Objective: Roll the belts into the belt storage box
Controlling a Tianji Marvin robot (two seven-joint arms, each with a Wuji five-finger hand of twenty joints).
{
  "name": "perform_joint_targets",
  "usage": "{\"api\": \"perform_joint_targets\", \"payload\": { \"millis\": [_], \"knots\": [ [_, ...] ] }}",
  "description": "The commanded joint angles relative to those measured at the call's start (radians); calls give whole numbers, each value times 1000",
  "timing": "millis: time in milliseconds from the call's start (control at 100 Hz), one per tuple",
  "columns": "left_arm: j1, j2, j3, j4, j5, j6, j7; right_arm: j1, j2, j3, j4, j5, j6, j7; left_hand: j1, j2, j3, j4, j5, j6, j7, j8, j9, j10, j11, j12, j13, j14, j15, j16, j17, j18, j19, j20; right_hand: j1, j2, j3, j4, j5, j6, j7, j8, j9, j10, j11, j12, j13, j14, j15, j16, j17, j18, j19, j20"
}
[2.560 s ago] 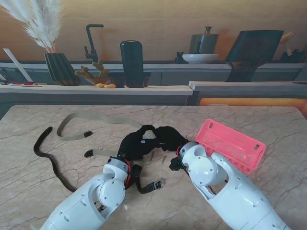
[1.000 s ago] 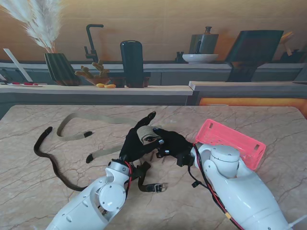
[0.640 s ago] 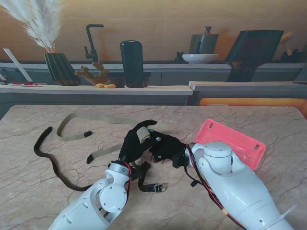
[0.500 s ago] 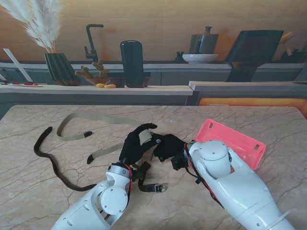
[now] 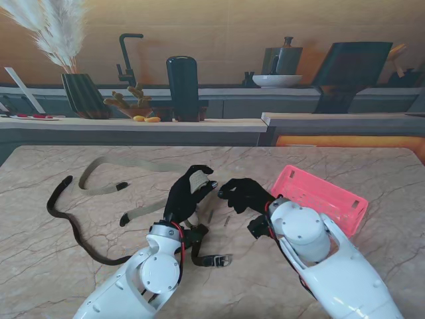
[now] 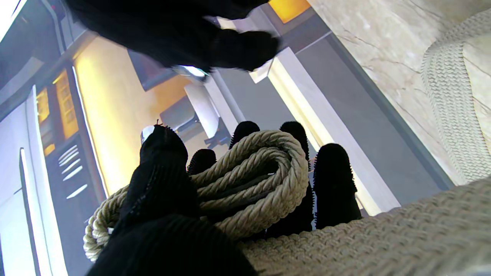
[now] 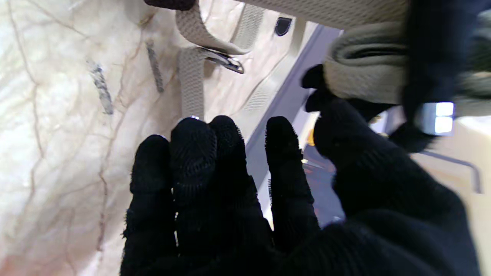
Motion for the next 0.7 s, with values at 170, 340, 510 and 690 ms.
{"api": "perform_joint_targets", "payload": {
  "millis": [170, 340, 510, 690],
  "knots": [
    [-26, 8, 7, 20, 58, 56, -10, -66, 52, 39, -84, -158, -170, 46, -323, -234, 633, 45, 82, 60, -83, -24, 289, -124, 394, 234, 369, -50, 442, 188, 283, 62, 398, 85, -218, -110, 69, 12, -45, 29, -222, 114, -124, -19, -157, -59, -111, -22, -209, -67, -53, -27, -126, -1],
    [-43, 28, 21, 32, 119, 85, -43, -58, 31, 2, -68, -262, -219, -91, -476, -349, 786, 65, 6, 137, -272, -37, 349, -155, 501, 268, 511, -88, 584, 256, 411, 65, 539, 70, -423, 34, -46, 7, -25, 77, -281, 117, -125, 6, -193, -72, -133, 5, -243, -75, -39, -1, -128, 19],
    [-58, 44, 37, 40, 172, 102, -71, -23, 20, -40, -48, -264, -197, -116, -494, -390, 811, 54, -67, 168, -341, -73, 349, -159, 499, 270, 526, -80, 581, 264, 425, 77, 549, 55, -480, 67, -52, 11, 39, 90, -279, 131, -67, 31, -150, -63, -72, 19, -188, -62, 3, 16, -57, 43],
    [-67, 58, 49, 41, 208, 118, -97, 24, 19, -90, -17, -272, -197, -107, -512, -420, 823, 47, -108, 191, -368, -88, 345, -164, 486, 268, 529, -74, 559, 259, 422, 78, 542, 48, -513, 92, -52, 6, 134, 82, -228, 165, 31, 49, -70, -46, 33, 15, -89, -45, 82, 32, 59, 64]
  ]
}}
